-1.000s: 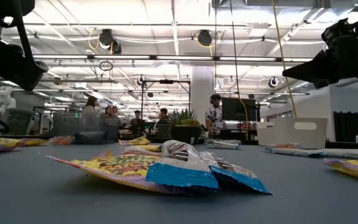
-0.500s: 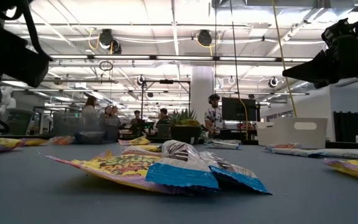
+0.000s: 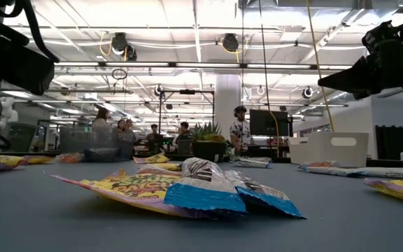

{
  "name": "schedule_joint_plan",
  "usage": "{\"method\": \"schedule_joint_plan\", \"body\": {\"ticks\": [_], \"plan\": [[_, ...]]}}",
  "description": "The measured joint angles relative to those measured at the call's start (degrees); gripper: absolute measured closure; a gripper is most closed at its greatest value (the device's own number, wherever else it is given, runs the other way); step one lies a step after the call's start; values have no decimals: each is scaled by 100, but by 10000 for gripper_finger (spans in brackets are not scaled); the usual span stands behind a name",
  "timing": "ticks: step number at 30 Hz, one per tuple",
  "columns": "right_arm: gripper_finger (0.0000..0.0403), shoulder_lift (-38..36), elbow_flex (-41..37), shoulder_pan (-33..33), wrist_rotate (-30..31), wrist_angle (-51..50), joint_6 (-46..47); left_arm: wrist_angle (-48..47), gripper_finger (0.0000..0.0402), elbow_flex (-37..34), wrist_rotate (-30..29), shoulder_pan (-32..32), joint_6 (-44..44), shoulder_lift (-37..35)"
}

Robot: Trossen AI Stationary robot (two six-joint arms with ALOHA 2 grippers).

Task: Sort candy
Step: Put the middle left white chocolate bar into the transparent black bin

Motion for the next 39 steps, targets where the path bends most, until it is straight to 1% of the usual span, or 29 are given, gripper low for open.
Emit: {"method": "schedule_joint_plan", "body": {"ticks": [2,4,8,12,16,19,22,25,28,33,35,39], "plan": [[403,0,0,0,0,0,0,1,169,0,-1,-19,3,3],[403,0,0,0,0,0,0,3,162,0,-10,-53,34,16],[403,0,0,0,0,0,0,-10,164,0,-135,-115,324,229],[403,0,0,0,-2,0,-1,4,177,25,-128,-138,412,518],[403,0,0,0,-2,2,-1,8,206,33,-184,-235,601,635],[403,0,0,0,-2,2,-2,-92,240,133,-181,-239,753,646],[403,0,0,-2,-2,2,-2,-406,280,405,-186,-240,1030,664],[403,0,0,-1,-2,2,-2,-873,317,843,-437,-230,1565,661],[403,0,0,-2,-2,2,-2,-1529,347,1291,-853,-141,2121,661],[403,0,0,0,-2,2,0,-2296,386,1848,-1651,295,2915,652],[403,0,0,-2,-2,2,-2,-2413,396,1965,-1783,561,3280,634],[403,2,0,-1,-2,2,-1,-2502,398,2066,-1833,1199,4075,478]]}}
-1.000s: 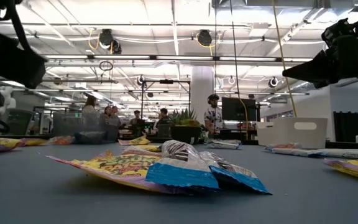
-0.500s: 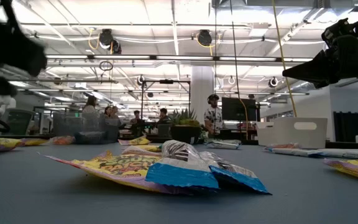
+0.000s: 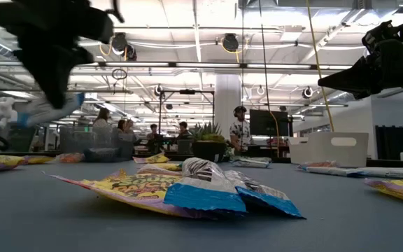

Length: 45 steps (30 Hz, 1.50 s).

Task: Sort candy
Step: Put the middle left white chocolate bar into the transparent black bin

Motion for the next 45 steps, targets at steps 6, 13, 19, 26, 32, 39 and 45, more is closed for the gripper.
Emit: {"method": "schedule_joint_plan", "body": {"ticks": [6,13,19,26,32,39,45], "plan": [[403,-2,0,-1,0,0,-1,-80,398,2,-255,1335,899,-304],[403,-2,0,1,0,0,1,212,399,4,-708,3051,1705,-518],[403,-2,0,-1,0,0,0,797,400,11,-1119,4528,2484,-431],[403,0,0,-1,0,0,-1,1445,400,13,-786,5839,3078,40],[403,-2,0,1,0,0,0,1551,400,13,-722,6284,3288,331],[403,-2,0,0,0,0,0,1654,367,13,-719,6384,3281,459],[403,0,0,1,0,0,1,1689,304,18,-745,6361,3290,369]]}}
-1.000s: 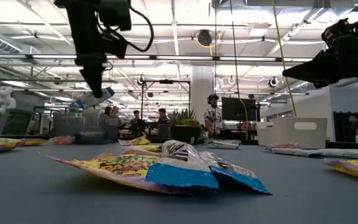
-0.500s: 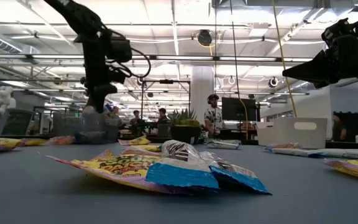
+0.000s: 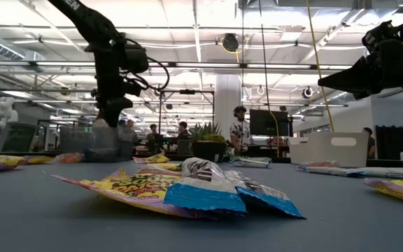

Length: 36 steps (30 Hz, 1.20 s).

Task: Sort candy
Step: Put the middle left white chocolate bar into the transparent black bin, then put the top yellow candy pack into the white bin

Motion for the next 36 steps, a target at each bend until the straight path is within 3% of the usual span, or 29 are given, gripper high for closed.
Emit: {"method": "schedule_joint_plan", "body": {"ticks": [9,15,25,36], "plan": [[403,-2,0,0,0,0,0,-136,244,559,-272,-247,271,-1],[403,-2,0,-2,1,0,-2,-91,242,935,-327,-528,327,-3],[403,0,0,-1,1,0,0,179,242,954,649,-1430,547,136],[403,-2,0,-2,2,0,0,542,242,954,596,-1764,260,1289]]}}
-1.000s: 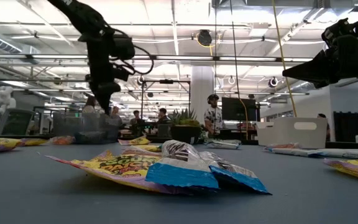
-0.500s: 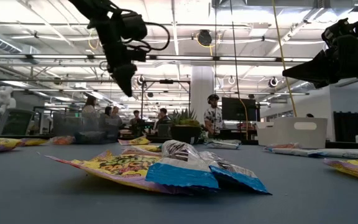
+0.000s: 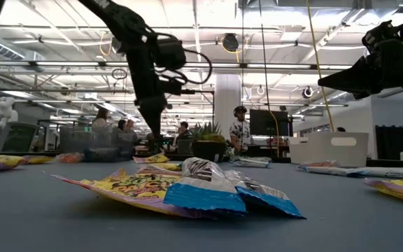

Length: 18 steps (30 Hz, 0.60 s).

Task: Sort candy
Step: Put the top yellow candy pack into the white bin

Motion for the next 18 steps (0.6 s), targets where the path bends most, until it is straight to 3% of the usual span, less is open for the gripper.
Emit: {"method": "schedule_joint_plan", "body": {"ticks": [6,18], "plan": [[403,1,0,0,-2,0,-1,172,242,0,-96,69,160,364],[403,1,0,2,-2,0,0,243,226,0,-135,295,151,415]]}}
